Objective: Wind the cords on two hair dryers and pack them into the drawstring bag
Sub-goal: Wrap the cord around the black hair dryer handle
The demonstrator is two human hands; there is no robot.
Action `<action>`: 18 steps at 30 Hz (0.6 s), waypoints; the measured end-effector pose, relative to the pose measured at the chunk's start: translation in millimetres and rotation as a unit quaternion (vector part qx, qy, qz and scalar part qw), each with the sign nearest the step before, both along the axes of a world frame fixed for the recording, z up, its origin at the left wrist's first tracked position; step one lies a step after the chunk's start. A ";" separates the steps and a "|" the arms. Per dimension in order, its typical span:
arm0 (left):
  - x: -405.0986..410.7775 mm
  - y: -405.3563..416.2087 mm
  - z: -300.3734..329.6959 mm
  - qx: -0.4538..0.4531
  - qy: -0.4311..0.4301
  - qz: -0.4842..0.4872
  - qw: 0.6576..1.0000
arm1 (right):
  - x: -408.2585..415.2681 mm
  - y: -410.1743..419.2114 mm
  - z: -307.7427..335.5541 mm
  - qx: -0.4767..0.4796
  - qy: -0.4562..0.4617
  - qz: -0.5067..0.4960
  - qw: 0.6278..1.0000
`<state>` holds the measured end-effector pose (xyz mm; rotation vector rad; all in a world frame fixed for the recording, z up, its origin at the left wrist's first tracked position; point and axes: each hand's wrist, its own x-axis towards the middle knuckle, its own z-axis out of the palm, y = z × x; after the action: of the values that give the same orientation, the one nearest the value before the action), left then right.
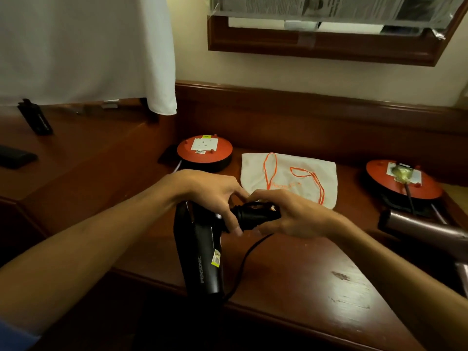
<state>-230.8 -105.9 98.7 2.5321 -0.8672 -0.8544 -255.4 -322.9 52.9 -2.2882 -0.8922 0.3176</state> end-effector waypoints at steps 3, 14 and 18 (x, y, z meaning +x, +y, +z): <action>-9.9 -3.8 -2.1 0.133 -0.207 -0.056 0.968 | -3.2 -7.6 -5.9 0.053 0.006 -0.037 0.998; -16.8 1.6 2.1 0.091 -0.143 -0.058 0.984 | -24.8 -5.4 0.7 -0.028 -0.098 -0.085 0.991; -24.7 -7.1 -6.3 0.138 -0.155 -0.091 0.974 | -21.3 -16.6 25.9 -0.136 -0.024 0.034 0.990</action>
<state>-255.5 -113.0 92.5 2.9175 -1.1620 -0.6805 -276.7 -339.5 78.9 -2.5269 -1.0058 0.4407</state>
